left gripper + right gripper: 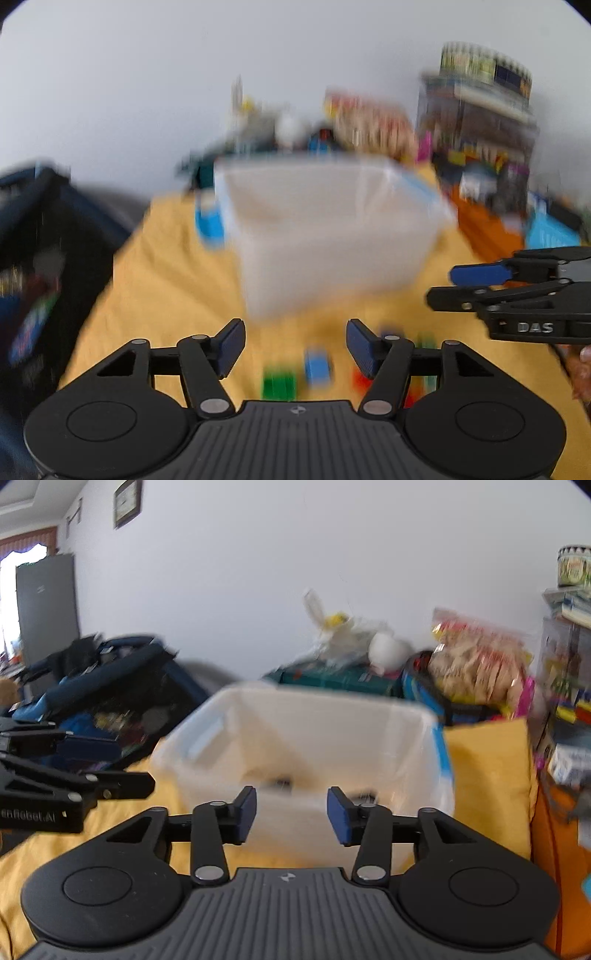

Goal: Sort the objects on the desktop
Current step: 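Grasp an orange brick with the left tool while the right tool grasps a blue airplane disc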

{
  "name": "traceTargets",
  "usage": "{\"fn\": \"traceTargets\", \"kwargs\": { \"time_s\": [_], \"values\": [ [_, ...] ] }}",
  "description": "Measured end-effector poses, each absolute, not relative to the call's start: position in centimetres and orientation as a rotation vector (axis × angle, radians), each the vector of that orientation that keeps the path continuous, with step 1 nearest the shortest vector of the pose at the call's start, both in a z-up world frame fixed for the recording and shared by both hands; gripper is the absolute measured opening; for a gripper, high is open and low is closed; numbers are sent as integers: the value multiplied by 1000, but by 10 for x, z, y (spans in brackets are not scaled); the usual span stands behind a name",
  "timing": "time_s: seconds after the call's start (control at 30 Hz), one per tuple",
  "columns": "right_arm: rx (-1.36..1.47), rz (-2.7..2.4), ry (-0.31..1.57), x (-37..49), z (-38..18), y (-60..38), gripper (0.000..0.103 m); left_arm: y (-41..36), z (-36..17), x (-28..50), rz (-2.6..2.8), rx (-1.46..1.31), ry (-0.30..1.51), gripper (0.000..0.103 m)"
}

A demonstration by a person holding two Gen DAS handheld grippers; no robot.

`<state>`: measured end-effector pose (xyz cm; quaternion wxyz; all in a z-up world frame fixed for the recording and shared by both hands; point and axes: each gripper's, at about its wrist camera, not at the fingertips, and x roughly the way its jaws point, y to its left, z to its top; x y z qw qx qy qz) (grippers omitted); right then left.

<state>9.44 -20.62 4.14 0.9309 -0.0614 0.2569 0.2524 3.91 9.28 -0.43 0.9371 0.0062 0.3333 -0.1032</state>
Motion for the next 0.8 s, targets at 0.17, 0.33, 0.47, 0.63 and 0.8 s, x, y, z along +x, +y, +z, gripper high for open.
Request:
{"fn": "traceTargets", "kwargs": {
  "time_s": [0.17,0.33,0.47,0.63,0.8],
  "values": [
    [-163,565,681,49,-7,-223,47,87,-46,1,-250,60,824,64],
    [-309,574,780,11,-44,-227,46,81,-72,-21,-268,48,913,63],
    [-392,621,782,-18,-54,-222,47,71,-85,-30,-281,65,917,58],
    [-416,676,790,-34,-61,-216,47,69,-84,-31,-291,50,899,37],
    [-404,638,779,-40,-60,-228,47,68,-84,-32,-287,51,895,34]
  ]
}}
